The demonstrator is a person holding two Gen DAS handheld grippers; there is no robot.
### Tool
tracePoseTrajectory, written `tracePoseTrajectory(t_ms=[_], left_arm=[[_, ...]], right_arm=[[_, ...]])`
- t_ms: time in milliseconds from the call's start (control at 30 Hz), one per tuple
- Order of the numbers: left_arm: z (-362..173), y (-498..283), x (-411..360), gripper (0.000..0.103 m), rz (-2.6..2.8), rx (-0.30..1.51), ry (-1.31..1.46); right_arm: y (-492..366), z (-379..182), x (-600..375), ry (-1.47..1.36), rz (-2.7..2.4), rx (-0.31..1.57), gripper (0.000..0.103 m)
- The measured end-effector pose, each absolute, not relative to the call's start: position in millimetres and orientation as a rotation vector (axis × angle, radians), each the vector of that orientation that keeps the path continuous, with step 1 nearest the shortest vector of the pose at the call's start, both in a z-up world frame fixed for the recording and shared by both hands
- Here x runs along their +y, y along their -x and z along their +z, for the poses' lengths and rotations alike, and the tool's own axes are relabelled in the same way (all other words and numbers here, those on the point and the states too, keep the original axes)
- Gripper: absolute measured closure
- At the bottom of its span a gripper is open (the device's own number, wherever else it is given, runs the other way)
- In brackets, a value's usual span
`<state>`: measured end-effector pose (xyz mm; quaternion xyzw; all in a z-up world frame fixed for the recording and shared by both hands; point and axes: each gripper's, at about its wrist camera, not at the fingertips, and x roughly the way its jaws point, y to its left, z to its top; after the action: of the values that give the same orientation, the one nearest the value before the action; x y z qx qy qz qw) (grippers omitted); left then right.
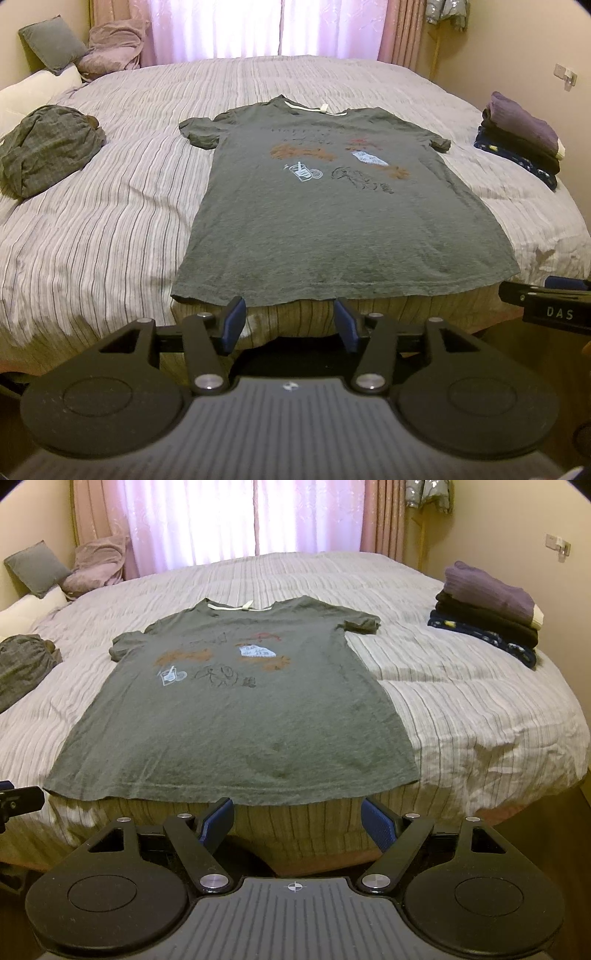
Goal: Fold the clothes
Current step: 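Release the hem with both grippers and hold them above the shirt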
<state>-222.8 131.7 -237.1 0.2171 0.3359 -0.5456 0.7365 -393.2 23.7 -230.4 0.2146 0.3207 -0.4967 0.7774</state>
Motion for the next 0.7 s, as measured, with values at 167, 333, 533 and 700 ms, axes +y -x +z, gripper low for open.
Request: tracePoseTrajectory(t_ms=[167, 333, 533, 700], left_arm=[[-237.8, 223.0, 131.6, 0.052, -1.202, 0.741, -0.476], [-239.0, 220.7, 130.5, 0.052, -1.205, 0.748, -0.475], [-243.6, 218.8, 126.7, 0.052, -1.201, 0.767, -0.475], [-251.1, 209.1, 118.4, 0.052, -1.196, 0.808, -0.466]], right_arm=[[392.3, -228.4, 24.7, -0.460, -1.080, 0.692, 0.024], [393.0, -228.1, 22.0, -0.455, -1.078, 0.694, 0.024], [392.4, -230.5, 4.1, -0.471, -1.076, 0.695, 0.024], [392.8, -233.9, -18.6, -0.496, -1.077, 0.693, 0.024]])
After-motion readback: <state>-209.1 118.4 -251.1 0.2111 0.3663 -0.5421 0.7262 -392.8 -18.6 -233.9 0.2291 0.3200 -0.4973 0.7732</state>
